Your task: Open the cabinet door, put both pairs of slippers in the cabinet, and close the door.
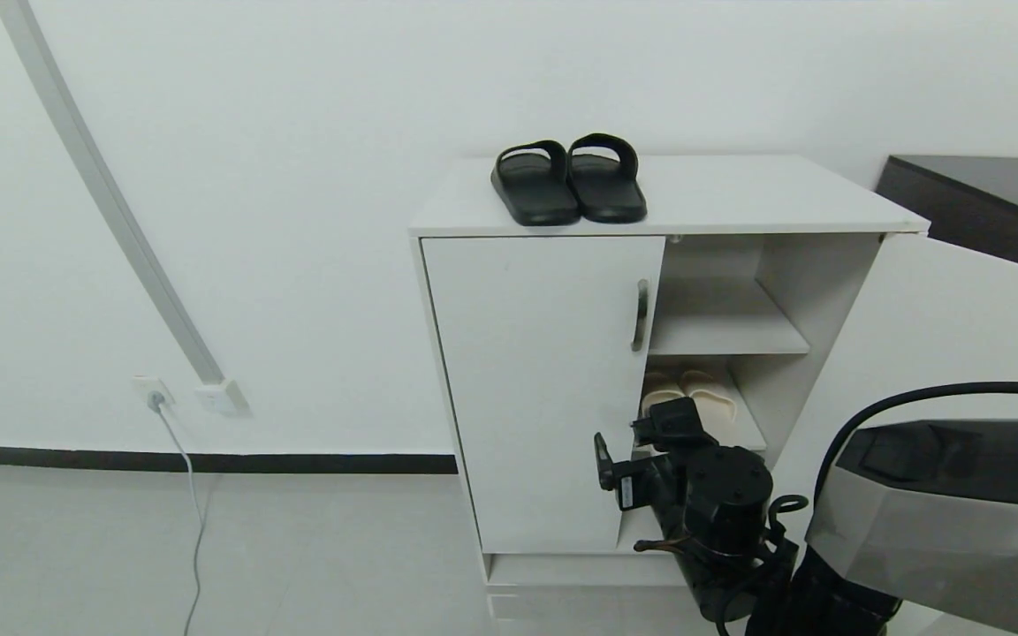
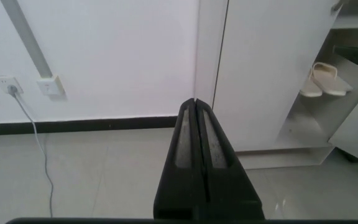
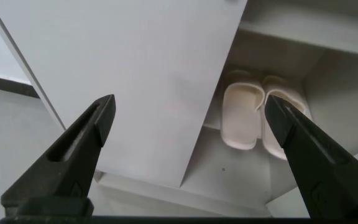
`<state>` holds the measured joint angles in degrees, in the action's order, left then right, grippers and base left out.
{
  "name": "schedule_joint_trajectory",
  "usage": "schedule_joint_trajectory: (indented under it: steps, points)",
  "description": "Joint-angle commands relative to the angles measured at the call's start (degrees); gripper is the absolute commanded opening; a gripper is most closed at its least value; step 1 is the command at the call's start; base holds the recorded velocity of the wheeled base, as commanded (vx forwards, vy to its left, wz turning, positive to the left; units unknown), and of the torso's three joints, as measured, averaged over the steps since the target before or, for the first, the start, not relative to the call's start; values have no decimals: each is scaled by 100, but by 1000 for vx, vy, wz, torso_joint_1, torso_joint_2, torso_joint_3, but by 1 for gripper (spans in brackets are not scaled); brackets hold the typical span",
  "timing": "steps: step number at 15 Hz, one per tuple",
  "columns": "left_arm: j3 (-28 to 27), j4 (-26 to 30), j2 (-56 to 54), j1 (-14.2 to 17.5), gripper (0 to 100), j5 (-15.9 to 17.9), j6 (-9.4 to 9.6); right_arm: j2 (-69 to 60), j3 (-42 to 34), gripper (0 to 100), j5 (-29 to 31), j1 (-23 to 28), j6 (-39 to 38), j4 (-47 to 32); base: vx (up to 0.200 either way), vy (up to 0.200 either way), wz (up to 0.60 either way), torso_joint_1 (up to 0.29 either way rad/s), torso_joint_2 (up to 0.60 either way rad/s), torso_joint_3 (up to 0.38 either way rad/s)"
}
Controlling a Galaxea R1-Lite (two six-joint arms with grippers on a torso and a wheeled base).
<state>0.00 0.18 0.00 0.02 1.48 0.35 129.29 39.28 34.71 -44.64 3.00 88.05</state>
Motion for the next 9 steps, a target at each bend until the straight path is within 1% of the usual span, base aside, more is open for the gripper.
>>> schedule_joint_trajectory:
  steps: [1, 9]
  points:
    - [0, -1, 0, -2, 0, 2, 0, 17, -8, 100, 1, -1, 25, 1, 0, 0, 0, 154, -476, -315]
    - [0, -1, 0, 6, 0, 2, 0, 17, -8, 100, 1, -1, 43, 19, 0, 0, 0, 180, -500, -317]
